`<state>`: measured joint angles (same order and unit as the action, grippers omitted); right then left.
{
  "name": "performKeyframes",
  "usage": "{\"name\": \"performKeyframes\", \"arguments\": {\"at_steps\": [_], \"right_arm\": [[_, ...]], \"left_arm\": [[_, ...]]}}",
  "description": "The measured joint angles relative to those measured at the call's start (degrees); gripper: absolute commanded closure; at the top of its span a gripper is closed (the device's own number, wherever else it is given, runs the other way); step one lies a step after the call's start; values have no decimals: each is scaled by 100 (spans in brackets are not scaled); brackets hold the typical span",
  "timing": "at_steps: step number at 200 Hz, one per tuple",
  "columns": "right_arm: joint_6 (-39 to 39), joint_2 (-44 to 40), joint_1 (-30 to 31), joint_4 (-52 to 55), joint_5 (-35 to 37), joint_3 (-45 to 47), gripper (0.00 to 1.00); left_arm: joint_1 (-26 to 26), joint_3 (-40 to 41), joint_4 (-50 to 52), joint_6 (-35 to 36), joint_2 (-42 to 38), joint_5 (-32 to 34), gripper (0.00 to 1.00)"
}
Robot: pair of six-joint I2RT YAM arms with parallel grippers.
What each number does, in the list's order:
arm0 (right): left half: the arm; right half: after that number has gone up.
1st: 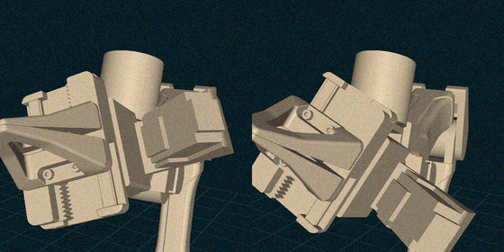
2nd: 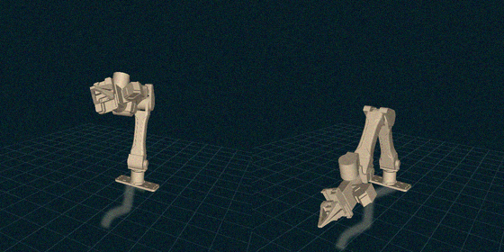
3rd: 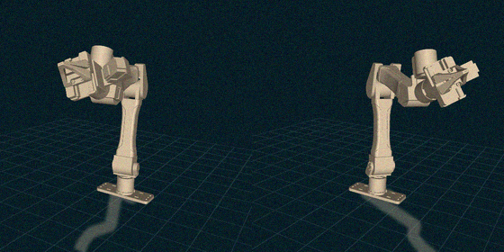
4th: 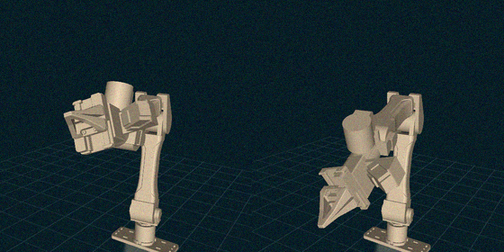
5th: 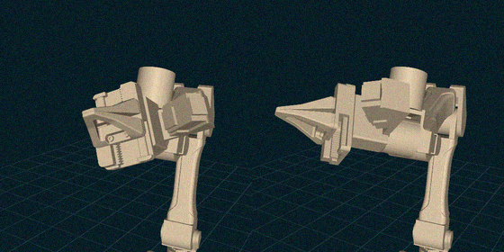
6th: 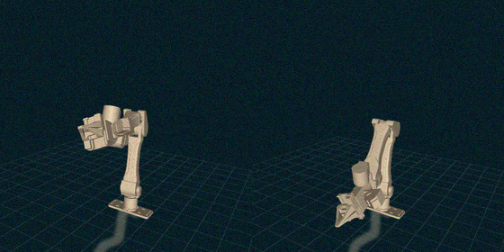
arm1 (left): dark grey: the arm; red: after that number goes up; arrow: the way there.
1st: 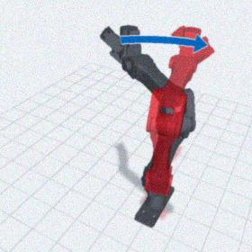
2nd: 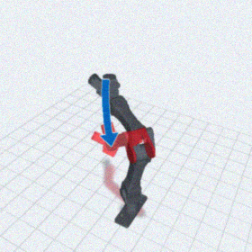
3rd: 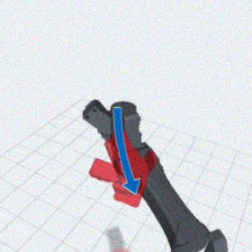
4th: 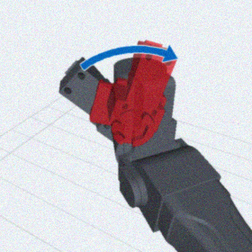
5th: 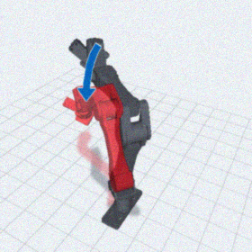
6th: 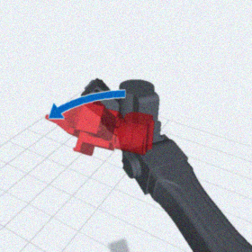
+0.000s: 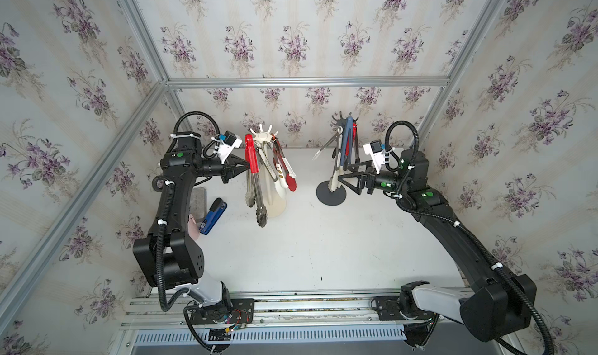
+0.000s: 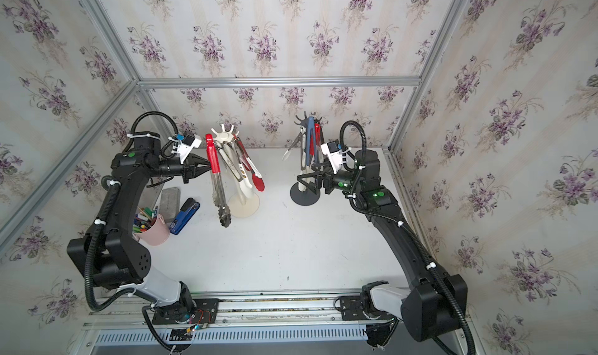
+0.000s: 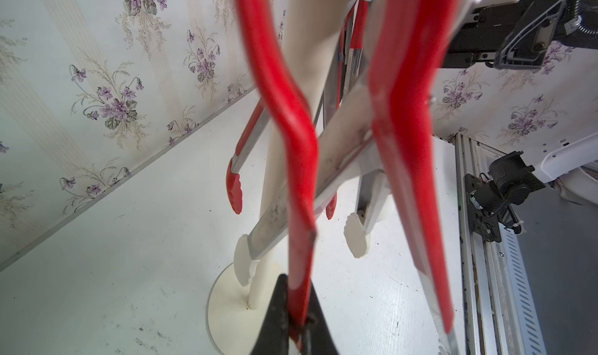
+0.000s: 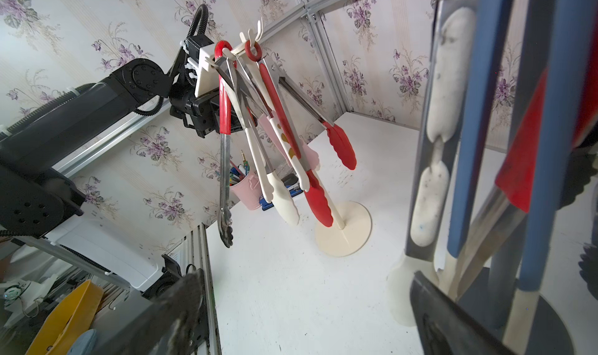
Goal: Hang food tongs on kitchen utensil racks
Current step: Hang the food tongs on the rack.
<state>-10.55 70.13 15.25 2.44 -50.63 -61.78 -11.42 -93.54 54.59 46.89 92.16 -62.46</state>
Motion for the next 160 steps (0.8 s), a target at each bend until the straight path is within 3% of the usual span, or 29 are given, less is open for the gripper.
{"name": "performKeyframes", "arguments": {"at_steps": [47,160], "right_arm": [[0,28,50,-2,20,0,1],[129,76,111,-107,-15,160,1]], "left_arm": [[-57,-479,286,-160,42,280,100],[157,-280,466,-374,17,407,100]]}}
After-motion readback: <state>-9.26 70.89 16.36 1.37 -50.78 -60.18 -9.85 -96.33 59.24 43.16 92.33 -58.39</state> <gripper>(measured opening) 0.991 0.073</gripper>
